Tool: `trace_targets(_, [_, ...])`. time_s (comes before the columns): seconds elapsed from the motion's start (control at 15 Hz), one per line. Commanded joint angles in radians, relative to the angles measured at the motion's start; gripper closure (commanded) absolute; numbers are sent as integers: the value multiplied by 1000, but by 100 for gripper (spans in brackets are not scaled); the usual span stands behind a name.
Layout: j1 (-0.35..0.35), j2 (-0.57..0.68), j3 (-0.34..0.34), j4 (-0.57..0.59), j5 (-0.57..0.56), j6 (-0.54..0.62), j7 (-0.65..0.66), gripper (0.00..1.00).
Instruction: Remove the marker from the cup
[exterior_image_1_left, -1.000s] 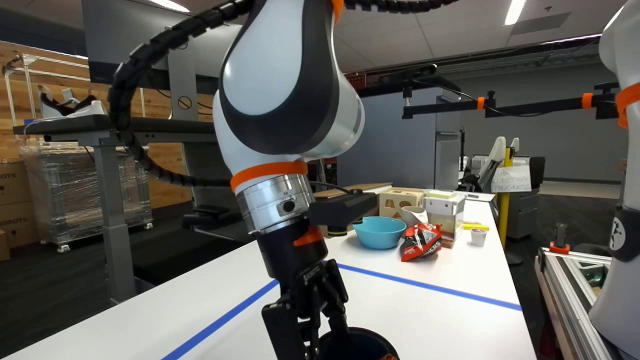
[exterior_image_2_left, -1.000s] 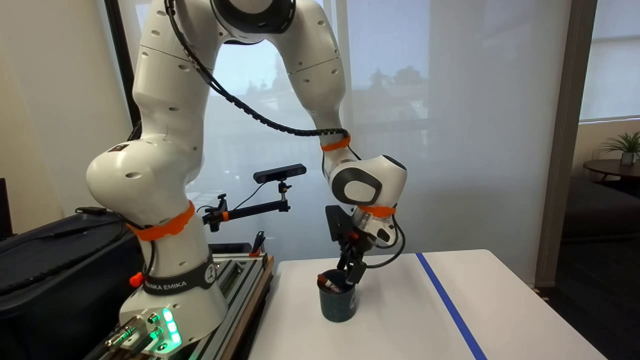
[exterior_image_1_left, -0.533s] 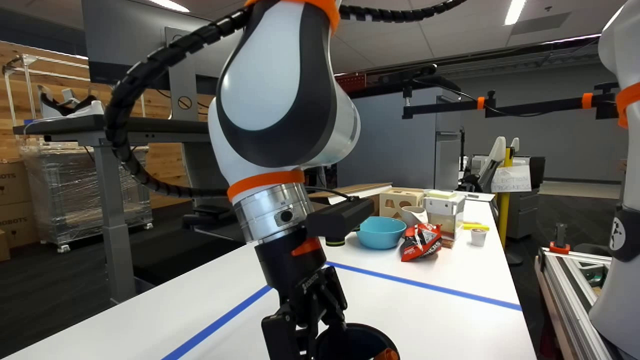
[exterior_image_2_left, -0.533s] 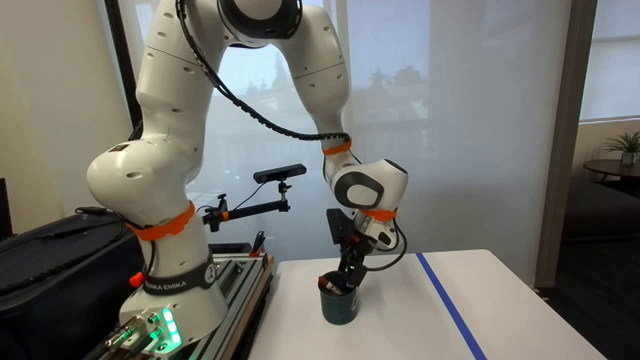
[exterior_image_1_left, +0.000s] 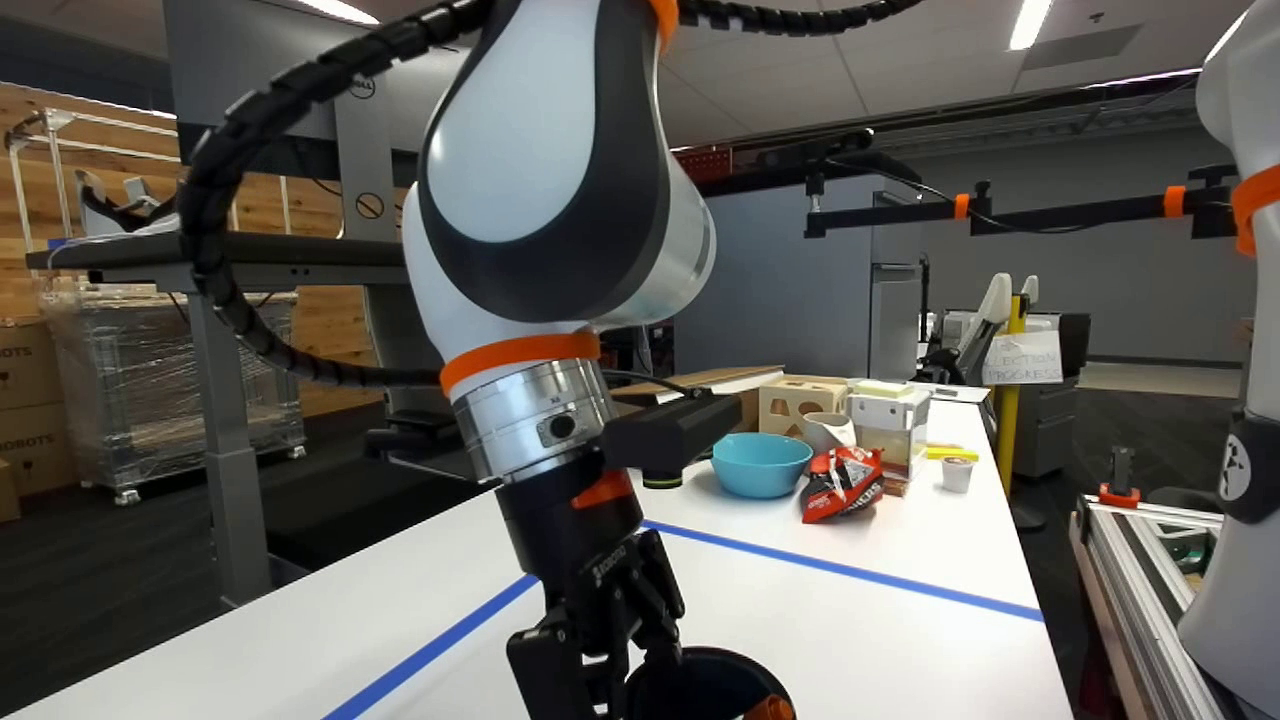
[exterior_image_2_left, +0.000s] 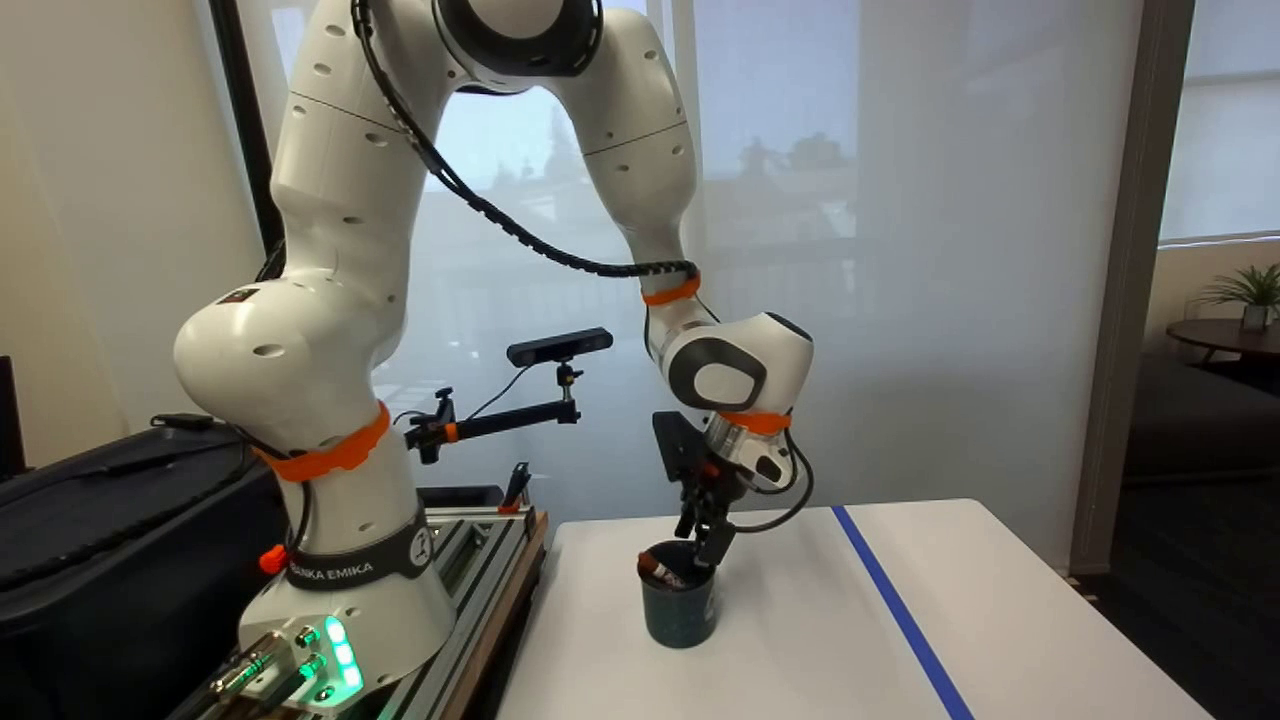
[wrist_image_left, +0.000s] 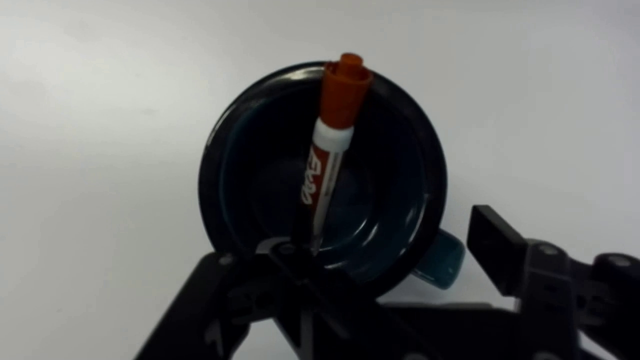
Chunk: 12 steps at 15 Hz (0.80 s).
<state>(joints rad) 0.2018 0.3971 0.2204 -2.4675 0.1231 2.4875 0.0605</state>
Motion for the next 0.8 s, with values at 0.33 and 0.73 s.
trace_targets(0.33, [5, -127, 5, -18, -4, -106, 22, 25])
trace_targets(0.73, [1, -163, -34, -12, -32, -182, 51, 30])
